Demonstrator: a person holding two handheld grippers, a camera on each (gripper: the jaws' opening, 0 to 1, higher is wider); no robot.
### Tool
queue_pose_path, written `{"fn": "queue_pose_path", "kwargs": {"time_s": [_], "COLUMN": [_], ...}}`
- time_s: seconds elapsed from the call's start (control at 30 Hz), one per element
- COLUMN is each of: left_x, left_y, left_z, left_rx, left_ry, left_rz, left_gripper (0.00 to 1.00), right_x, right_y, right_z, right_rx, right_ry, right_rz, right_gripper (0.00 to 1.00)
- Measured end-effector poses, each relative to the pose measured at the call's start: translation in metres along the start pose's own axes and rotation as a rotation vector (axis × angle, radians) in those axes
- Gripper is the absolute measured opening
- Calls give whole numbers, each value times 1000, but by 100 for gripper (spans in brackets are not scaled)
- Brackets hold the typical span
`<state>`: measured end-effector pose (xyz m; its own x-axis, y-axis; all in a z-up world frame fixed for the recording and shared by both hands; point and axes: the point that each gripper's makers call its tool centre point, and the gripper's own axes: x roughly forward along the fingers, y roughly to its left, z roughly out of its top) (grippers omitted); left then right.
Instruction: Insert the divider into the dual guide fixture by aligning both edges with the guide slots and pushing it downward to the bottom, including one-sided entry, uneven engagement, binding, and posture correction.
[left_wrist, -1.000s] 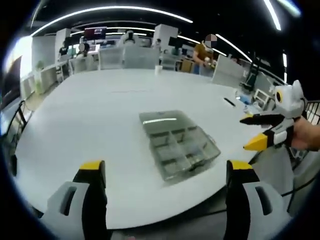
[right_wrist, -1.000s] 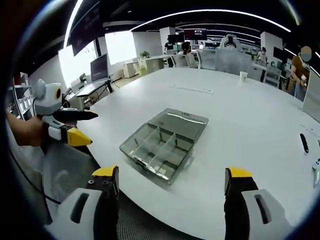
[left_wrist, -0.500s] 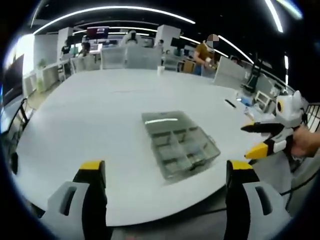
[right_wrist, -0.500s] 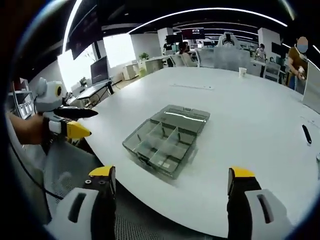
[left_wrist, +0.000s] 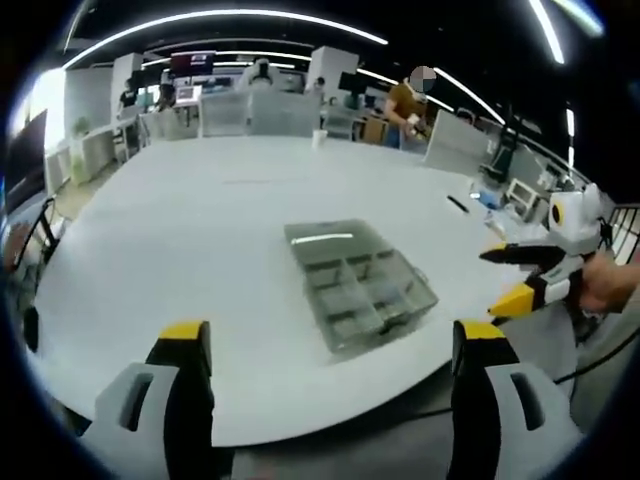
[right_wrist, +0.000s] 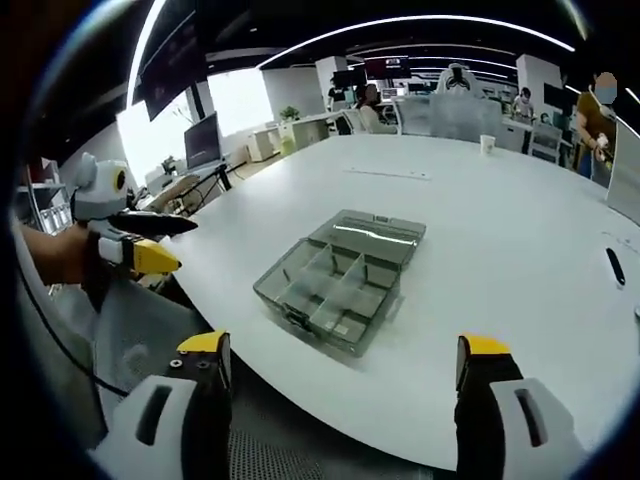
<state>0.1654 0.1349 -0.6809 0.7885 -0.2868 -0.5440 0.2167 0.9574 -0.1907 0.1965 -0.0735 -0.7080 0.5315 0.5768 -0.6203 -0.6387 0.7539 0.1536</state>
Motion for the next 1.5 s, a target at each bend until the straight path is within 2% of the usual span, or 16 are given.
{"fn": "queue_pose_path", "kwargs": {"time_s": [0.4,1.5], "left_x": [-2,-4], "left_y": [-3,-5], "left_z": [-6,-17], "left_rx": [-44,-71], "left_ry": [26,58], "left_rz": [-42,-55], "left_gripper": [99,98], "right_x": [1,0], "right_y": [1,1], "right_z": [-2,-4], "right_rx": [0,9], "right_ry": [6,19], "right_rz": [0,4], "right_gripper": [92,91]}}
